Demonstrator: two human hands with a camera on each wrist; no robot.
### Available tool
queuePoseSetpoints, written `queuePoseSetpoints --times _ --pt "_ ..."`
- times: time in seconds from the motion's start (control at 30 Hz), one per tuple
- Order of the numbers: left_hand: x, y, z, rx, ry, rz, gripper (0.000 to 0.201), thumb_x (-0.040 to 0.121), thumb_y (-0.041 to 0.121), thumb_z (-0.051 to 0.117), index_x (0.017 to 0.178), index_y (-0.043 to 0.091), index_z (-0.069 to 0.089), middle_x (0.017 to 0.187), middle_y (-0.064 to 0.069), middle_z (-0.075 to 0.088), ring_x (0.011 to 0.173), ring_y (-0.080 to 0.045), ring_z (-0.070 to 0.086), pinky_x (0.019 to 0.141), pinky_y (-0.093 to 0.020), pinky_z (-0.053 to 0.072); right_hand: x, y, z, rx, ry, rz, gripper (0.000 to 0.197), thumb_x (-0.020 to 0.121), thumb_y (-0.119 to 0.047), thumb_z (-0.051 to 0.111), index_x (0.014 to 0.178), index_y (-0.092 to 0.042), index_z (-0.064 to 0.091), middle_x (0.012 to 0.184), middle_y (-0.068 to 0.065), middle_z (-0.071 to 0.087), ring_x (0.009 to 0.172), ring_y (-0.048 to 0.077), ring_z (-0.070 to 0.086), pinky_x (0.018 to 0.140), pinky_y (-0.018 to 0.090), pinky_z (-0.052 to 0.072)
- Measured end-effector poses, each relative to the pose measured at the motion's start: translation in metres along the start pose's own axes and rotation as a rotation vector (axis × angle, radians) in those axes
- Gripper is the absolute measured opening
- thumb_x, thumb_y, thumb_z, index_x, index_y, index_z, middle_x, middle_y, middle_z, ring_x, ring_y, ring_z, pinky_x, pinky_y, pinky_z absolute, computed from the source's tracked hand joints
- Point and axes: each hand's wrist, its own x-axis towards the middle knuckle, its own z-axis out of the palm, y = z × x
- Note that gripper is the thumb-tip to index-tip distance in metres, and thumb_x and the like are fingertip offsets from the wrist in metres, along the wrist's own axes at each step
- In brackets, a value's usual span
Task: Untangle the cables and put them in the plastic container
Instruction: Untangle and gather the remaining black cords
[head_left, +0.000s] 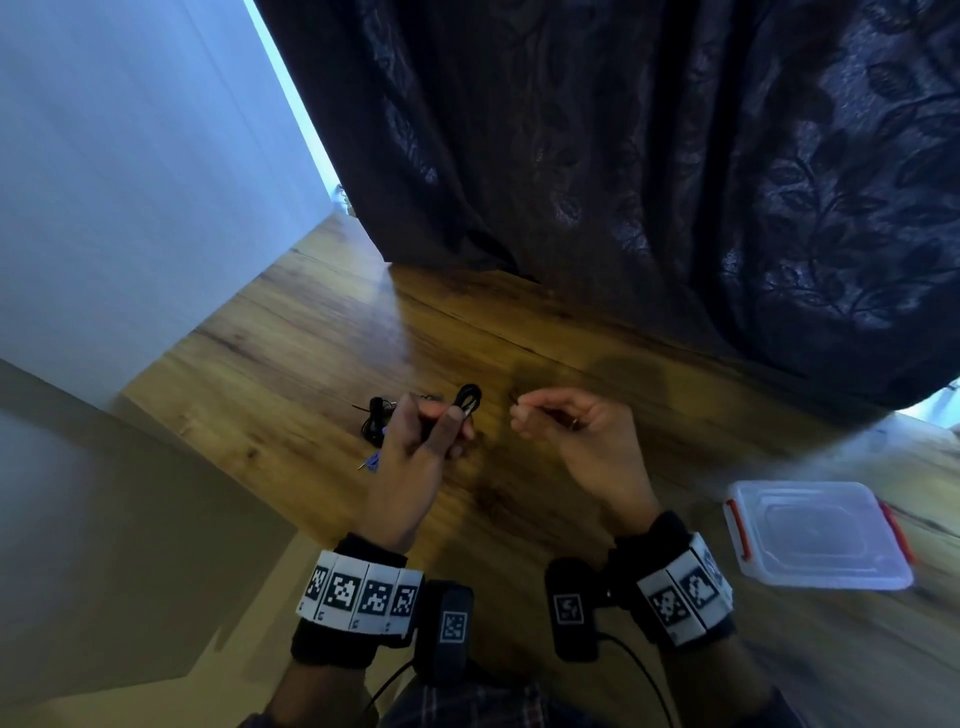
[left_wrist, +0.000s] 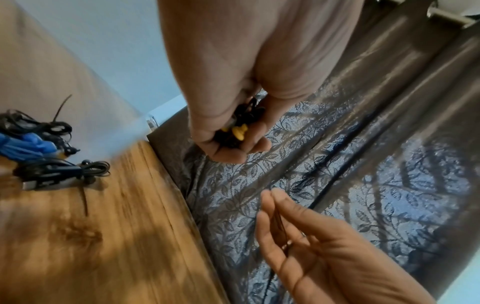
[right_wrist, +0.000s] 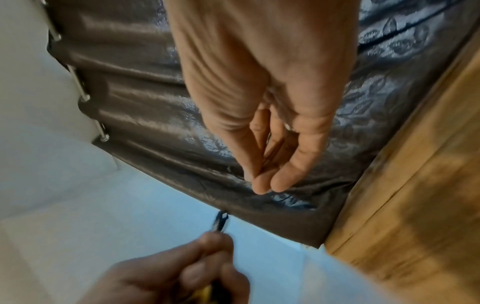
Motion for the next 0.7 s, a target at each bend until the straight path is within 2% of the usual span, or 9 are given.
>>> queuePoseSetpoints --times 0.1,0.23,0.3,0.4,0.5,0.57,0.63,0.7 --pt "-0.003 0.003 0.0 -0.038 -0.026 0.013 0.009 0.1 0.01 0.051 0.093 0.003 0.051 0.076 0.0 0.063 0.072 -0.016 0.054 0.076 -0.047 0.046 -0.01 -0.003 0.012 0.132 0.046 -0.001 0.015 0.086 -0.005 0.075 0.101 -0.007 0.074 0.091 0.008 0.078 0.086 0.023 0.076 0.076 0.024 0.06" --pt "-0.009 0.007 0.001 -0.048 -0.131 0.022 0.013 0.101 0.013 0.054 0.096 0.001 0.052 0.078 -0.003 0.063 0.071 -0.018 0.053 0.077 -0.052 0.044 -0.014 -0.002 0.029 0.343 0.157 0.118 0.022 0.089 -0.002 0.071 0.111 -0.008 0.071 0.096 0.009 0.077 0.091 0.023 0.074 0.077 0.028 0.06" --pt "-0.011 0.01 0.002 -0.03 -0.182 0.013 0.021 0.097 0.019 0.057 0.096 -0.001 0.052 0.077 -0.003 0.063 0.071 -0.018 0.053 0.077 -0.054 0.044 -0.014 -0.001 0.037 0.347 0.122 0.161 0.025 0.091 0.0 0.068 0.113 -0.01 0.071 0.095 0.004 0.076 0.089 0.02 0.073 0.077 0.029 0.059" --pt "-0.014 0.014 0.0 0.015 -0.191 0.019 0.023 0.095 0.024 0.059 0.093 0.002 0.052 0.077 -0.005 0.063 0.072 -0.02 0.054 0.077 -0.059 0.046 -0.016 -0.005 0.041 0.248 0.011 0.112 0.021 0.091 0.001 0.067 0.107 -0.01 0.075 0.082 -0.002 0.073 0.08 0.013 0.069 0.075 0.025 0.055" --pt "-0.016 0.016 -0.004 0.048 -0.172 0.033 0.02 0.097 0.026 0.058 0.092 0.007 0.054 0.078 -0.005 0.062 0.072 -0.02 0.054 0.075 -0.05 0.046 -0.018 -0.014 0.036 0.209 -0.07 0.066 0.016 0.091 -0.003 0.068 0.105 -0.008 0.075 0.077 0.0 0.074 0.076 0.013 0.07 0.077 0.024 0.056" --pt "-0.018 0.015 -0.006 0.046 -0.162 0.028 0.02 0.1 0.023 0.056 0.094 0.004 0.052 0.077 -0.004 0.061 0.07 -0.015 0.055 0.072 -0.042 0.047 -0.017 -0.017 0.035 0.159 -0.122 0.038 0.016 0.091 -0.007 0.069 0.107 -0.005 0.074 0.073 0.002 0.073 0.072 0.016 0.069 0.079 0.029 0.057" --pt "-0.018 0.013 -0.007 0.042 -0.158 0.021 0.018 0.1 0.019 0.054 0.099 0.001 0.051 0.076 -0.001 0.061 0.069 -0.011 0.056 0.07 -0.037 0.046 -0.016 -0.019 0.033 0.072 -0.157 0.023 0.016 0.093 -0.009 0.068 0.107 -0.006 0.074 0.072 0.002 0.073 0.077 0.015 0.07 0.089 0.036 0.057" --pt "-0.019 0.011 -0.007 0.029 -0.147 0.008 0.015 0.101 0.016 0.052 0.104 0.003 0.047 0.075 0.001 0.063 0.07 -0.009 0.058 0.069 -0.032 0.047 -0.015 -0.022 0.031 0.01 -0.195 0.026 0.014 0.094 -0.01 0.067 0.105 -0.008 0.075 0.074 0.003 0.074 0.083 0.014 0.071 0.095 0.038 0.055"
